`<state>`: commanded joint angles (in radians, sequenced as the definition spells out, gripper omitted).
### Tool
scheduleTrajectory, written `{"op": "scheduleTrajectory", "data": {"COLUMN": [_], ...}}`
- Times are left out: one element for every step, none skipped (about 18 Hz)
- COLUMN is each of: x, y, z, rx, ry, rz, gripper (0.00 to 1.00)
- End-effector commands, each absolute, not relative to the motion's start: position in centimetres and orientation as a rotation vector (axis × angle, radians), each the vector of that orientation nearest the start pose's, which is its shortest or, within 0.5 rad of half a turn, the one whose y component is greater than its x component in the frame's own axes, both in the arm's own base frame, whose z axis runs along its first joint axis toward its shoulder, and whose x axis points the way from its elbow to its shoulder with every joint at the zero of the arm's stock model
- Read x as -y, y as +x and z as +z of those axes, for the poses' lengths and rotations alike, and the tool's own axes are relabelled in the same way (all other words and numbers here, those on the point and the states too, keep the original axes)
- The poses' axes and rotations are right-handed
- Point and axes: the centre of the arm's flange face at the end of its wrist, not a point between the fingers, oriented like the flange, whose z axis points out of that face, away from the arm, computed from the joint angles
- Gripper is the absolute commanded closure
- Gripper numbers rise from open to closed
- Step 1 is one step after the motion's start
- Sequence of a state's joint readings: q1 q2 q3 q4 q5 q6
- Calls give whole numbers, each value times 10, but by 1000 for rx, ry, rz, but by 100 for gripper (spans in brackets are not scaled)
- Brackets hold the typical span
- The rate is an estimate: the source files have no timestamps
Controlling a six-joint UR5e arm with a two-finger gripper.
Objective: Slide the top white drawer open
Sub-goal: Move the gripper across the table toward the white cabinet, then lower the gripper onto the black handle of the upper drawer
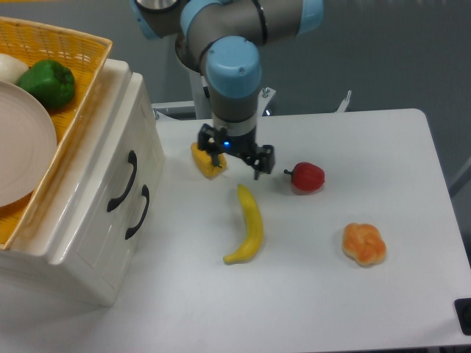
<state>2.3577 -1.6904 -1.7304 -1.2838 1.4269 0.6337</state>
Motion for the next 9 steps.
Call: {"op": "scheduleTrajectory", "data": {"x": [-481, -485, -488, -490, -492, -495, -496, -497, -497], "y": [-267, -261, -259, -258, -257, -257, -258, -258, -258], "z": [381, 385, 386, 390, 390, 391, 393, 394, 394], "rx": [245, 240, 239, 252, 260, 273, 289, 304, 315], "ry": [-3012, -3005, -3004, -2992, -2983, -2972, -2962, -2949, -2938], "rz": [-205, -247, -287, -326, -368, -399, -416, -430, -443], "gripper": [0, 0, 0, 0, 0, 0, 0, 0, 0]}}
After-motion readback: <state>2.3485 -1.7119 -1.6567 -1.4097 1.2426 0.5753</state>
